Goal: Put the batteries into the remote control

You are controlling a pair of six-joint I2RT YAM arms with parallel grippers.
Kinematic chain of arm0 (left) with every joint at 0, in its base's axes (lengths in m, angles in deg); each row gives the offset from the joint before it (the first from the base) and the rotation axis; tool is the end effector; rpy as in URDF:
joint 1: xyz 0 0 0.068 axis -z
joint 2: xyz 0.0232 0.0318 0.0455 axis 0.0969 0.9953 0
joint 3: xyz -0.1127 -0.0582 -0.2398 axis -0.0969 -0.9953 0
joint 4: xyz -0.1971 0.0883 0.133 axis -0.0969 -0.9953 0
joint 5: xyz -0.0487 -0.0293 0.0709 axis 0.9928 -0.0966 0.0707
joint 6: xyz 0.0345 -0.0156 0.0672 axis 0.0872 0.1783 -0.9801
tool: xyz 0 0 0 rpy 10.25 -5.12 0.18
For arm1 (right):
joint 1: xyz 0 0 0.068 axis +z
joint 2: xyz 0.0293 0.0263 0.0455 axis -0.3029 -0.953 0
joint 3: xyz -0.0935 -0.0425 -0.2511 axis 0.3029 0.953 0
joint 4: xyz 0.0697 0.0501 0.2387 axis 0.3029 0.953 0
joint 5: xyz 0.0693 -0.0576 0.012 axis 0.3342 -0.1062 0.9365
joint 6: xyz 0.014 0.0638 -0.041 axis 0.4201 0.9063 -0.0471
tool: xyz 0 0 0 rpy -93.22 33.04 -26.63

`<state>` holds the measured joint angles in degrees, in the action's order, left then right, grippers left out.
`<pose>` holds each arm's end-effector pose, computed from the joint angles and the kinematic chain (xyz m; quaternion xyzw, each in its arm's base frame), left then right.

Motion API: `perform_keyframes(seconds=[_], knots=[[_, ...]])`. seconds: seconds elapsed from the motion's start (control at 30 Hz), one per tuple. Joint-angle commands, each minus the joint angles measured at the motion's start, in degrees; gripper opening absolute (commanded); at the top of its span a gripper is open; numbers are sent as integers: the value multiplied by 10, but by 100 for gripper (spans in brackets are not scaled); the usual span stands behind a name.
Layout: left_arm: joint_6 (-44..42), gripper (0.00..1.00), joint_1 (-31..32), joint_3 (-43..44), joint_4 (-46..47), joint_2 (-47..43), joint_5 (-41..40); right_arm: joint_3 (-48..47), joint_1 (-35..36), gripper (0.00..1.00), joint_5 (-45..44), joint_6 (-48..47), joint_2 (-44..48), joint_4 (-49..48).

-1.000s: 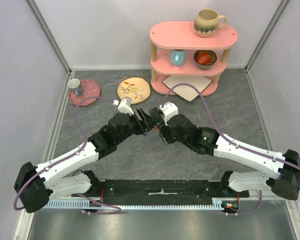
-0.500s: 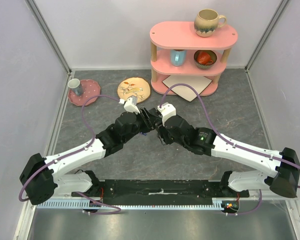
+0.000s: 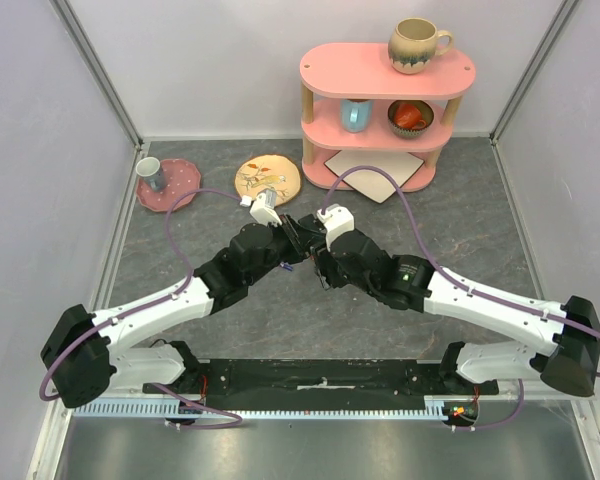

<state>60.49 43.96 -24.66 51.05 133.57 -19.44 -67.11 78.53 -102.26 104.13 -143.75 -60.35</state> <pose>0.1986 -0.2174 0.2768 -0.0824 0.7781 -0.4525 0.4279 0.1584 0.2388 0.2851 -0.1835 0.8648 0.1937 0.4253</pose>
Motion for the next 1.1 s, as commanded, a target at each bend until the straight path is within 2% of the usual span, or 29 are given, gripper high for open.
perform_keyframes(seconds=[0.0, 0.13, 0.23, 0.37, 0.47, 0.5, 0.53, 0.6, 0.73, 0.9, 1.07], knots=[[0, 2, 0, -8, 31, 0, -16, -25, 5, 62, -4, 2, 26, -7], [2, 2, -1, -21, 41, -6, -24, -38, 5, 87, 15, 4, 32, 11], [0, 2, -1, -27, 46, -17, -45, -62, 5, 94, 32, 2, 38, 48], [-18, 2, -3, -30, 51, -32, -76, -90, 4, 98, 14, 0, 74, 98], [-39, 2, -4, -47, 82, -53, -96, -64, 4, 98, -25, 12, 120, 102], [-46, 2, -4, -58, 101, -59, -95, -52, 4, 98, -37, 21, 143, 88], [-54, 2, -6, -88, 172, -68, -91, -23, 4, 98, -53, 41, 153, 77], [-79, 2, -6, -121, 243, -86, -79, 11, 4, 98, -76, 64, 187, 31], [-114, 2, -8, -194, 403, -100, -74, 112, -6, 98, -43, 113, 240, -98], [-116, 2, -14, -223, 443, -114, -56, 143, -46, 98, 56, 176, 233, -185], [-112, 2, -14, -234, 462, -120, -71, 236, -92, 98, 137, 259, 252, -319]])
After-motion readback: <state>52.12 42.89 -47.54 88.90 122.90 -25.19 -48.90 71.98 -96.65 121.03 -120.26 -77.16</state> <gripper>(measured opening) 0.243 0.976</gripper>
